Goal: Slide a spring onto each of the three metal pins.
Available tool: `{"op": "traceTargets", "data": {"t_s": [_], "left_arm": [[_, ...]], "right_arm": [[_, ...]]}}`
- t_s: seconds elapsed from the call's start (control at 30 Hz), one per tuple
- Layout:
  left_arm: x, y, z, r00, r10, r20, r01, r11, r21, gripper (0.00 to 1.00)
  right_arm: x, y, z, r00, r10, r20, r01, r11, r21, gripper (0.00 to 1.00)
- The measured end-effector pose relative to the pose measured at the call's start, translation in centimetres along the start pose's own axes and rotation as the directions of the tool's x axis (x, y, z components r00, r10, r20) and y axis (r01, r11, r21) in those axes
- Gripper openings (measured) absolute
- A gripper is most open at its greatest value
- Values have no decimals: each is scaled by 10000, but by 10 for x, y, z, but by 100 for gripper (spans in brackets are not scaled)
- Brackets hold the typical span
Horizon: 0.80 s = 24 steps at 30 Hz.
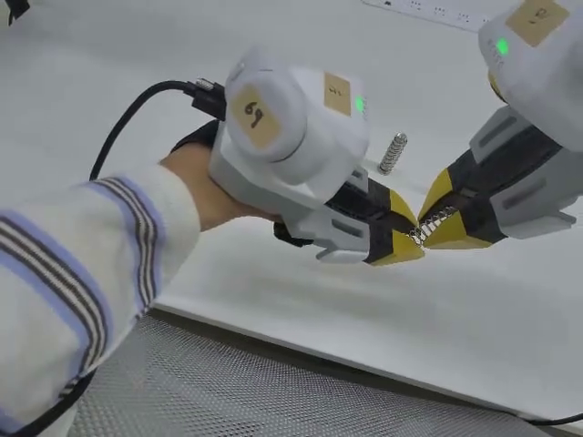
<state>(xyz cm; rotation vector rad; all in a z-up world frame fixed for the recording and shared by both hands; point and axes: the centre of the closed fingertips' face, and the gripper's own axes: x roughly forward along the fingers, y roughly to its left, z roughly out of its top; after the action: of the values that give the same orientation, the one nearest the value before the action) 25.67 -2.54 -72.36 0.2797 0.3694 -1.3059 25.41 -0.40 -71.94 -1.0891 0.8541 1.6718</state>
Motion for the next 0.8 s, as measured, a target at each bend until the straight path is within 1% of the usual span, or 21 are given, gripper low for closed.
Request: {"op": "traceTargets", "data": {"t_s": [0.1, 0.13, 0.27, 0.33, 0.37, 0.4, 0.5, 0.57, 0.63, 0.8], "left_arm": [[0, 1, -1, 10000, 58, -73, -57, 10000, 74, 3], [0, 2, -2, 9999, 108, -101, -106, 9998, 185, 3], [0, 3, -3, 9997, 147, -184, -143, 9996, 233, 3], [0, 4, -3, 9996, 163, -223, -160, 9997, 159, 3], [0, 4, -4, 9996, 146, -246, -146, 9999, 21, 3], [0, 6, -5, 9996, 137, -257, -136, 9999, 8, 3], [0, 7, -8, 9992, 166, -364, -166, 9999, -17, 4], [0, 9, -11, 9990, 191, -393, -196, 9997, -144, 6], [-1, 10, -12, 9992, 258, -318, -267, 9993, -265, 10], [-2, 19, -16, 9975, 654, -275, -664, 9971, -362, 18]], "right_arm": [[1, -1, 0, 10000, -80, -41, 80, 10000, 20, 8], [2, -2, 0, 9999, -129, -63, 129, 9999, 25, 8], [3, -3, 0, 9997, -188, -125, 190, 9997, 181, 8], [4, -3, 0, 9997, -199, -140, 201, 9996, 186, 8], [5, -3, 0, 9998, -182, -128, 184, 9997, 174, 8], [5, -3, 1, 9998, -171, -127, 173, 9997, 156, 8], [5, -3, 0, 9997, -191, -142, 193, 9997, 133, 8], [5, -5, 0, 9995, -265, -155, 267, 9996, 117, 8], [5, -7, -2, 9993, -337, -171, 340, 9993, 161, 8], [2, -11, -6, 9982, -561, -191, 567, 9978, 340, 8]]}}
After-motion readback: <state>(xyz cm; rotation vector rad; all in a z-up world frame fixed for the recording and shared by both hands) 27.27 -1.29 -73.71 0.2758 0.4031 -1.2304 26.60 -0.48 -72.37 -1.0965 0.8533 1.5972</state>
